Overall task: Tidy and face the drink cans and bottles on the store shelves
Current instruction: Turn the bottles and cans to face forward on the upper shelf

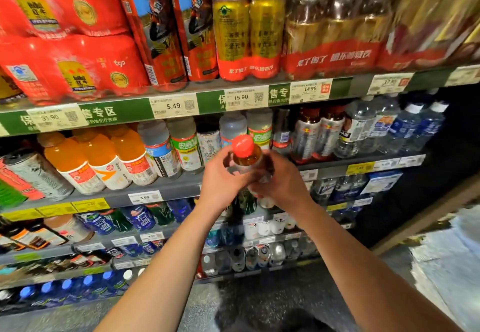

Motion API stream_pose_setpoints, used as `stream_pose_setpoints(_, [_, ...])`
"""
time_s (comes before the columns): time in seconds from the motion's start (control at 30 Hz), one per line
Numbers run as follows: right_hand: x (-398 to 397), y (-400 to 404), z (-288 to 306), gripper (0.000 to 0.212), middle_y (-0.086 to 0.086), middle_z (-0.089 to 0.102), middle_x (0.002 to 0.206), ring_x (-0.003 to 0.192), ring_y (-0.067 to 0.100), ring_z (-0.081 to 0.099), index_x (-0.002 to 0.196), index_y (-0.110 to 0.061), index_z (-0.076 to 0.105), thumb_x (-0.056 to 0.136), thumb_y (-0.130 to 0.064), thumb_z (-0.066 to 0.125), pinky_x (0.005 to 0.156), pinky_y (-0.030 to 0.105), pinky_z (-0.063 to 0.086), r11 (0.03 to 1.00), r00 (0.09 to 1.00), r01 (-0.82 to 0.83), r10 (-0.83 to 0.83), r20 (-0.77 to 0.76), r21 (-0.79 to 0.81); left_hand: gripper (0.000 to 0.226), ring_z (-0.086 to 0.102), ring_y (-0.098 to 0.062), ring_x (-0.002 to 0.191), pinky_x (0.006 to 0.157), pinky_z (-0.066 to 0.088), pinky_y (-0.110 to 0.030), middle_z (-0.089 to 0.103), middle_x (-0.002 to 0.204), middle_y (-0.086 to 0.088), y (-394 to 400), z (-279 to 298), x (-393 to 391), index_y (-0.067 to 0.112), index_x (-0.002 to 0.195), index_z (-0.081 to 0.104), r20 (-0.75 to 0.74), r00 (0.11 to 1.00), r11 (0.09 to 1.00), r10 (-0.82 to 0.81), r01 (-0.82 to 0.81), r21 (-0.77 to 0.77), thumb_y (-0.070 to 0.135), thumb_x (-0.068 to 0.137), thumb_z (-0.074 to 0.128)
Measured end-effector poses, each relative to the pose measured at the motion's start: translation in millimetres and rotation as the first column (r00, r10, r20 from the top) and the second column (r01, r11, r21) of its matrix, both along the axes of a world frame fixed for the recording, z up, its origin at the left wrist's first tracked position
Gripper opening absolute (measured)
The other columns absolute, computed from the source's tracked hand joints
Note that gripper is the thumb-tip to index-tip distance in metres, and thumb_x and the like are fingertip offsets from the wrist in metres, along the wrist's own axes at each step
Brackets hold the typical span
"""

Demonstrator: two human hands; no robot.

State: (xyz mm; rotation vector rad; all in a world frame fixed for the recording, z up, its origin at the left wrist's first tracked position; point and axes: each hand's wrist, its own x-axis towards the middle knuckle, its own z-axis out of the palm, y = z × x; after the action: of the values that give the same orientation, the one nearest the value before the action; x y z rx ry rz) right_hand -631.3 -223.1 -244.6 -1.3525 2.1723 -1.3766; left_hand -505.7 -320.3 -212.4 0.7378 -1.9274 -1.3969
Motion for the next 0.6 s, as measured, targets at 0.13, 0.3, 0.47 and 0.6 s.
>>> stream_pose_setpoints(0.13, [-21, 7, -9, 0.051, -0.005, 0.069, 0.103, 0.091, 0.009, 0.065, 0.113, -0.018, 0.058, 0.074, -0.034, 0.085, 0.078, 0.019, 0.051, 0.961, 0.969, 0.246, -0.240, 0.064, -0.123, 0.053, 0.053, -0.002, 0.075, 0.073, 0.047, -0.012, 0.061, 0.096, 0.000, -16, -6, -6, 0.009, 0.122, 0.062, -0.053, 0.999, 0.995, 0.011, -0.006, 0.097, 0.004, 0.074, 0.084])
stream_pose_setpoints(0.3, [-55, -1, -12, 0.042, 0.000, 0.065, 0.092, 0.086, 0.014, 0.063, 0.100, -0.013, 0.060, 0.071, -0.029, 0.085, 0.076, 0.020, 0.049, 0.900, 0.926, 0.378, -0.370, 0.078, -0.215, 0.037, 0.055, -0.004, 0.071, 0.074, 0.049, -0.015, 0.066, 0.093, -0.004, -38, -21, -4, 0.010, 0.109, 0.064, -0.017, 0.955, 0.954, 0.295, -0.294, 0.056, -0.011, 0.080, 0.070])
stream_pose_setpoints(0.47, [-70, -25, -24, 0.063, 0.009, 0.061, 0.109, 0.097, 0.018, 0.057, 0.114, -0.009, 0.058, 0.065, -0.039, 0.084, 0.093, 0.028, 0.047, 0.880, 0.891, 0.454, -0.447, 0.084, -0.140, 0.033, 0.057, 0.004, 0.071, 0.068, 0.045, -0.004, 0.065, 0.087, 0.008, -38, -23, -11, 0.008, 0.111, 0.065, 0.017, 0.909, 0.909, 0.416, -0.416, 0.008, -0.008, 0.082, 0.068])
stream_pose_setpoints(0.6, [-66, -31, -25, 0.063, 0.017, 0.059, 0.108, 0.097, 0.032, 0.058, 0.114, 0.001, 0.057, 0.067, -0.028, 0.087, 0.089, 0.039, 0.049, 0.834, 0.852, 0.518, -0.523, 0.023, -0.191, 0.031, 0.061, 0.008, 0.078, 0.076, 0.048, -0.005, 0.069, 0.094, 0.007, -41, -25, -12, 0.007, 0.111, 0.067, 0.033, 0.887, 0.888, 0.460, -0.460, -0.019, -0.005, 0.083, 0.067])
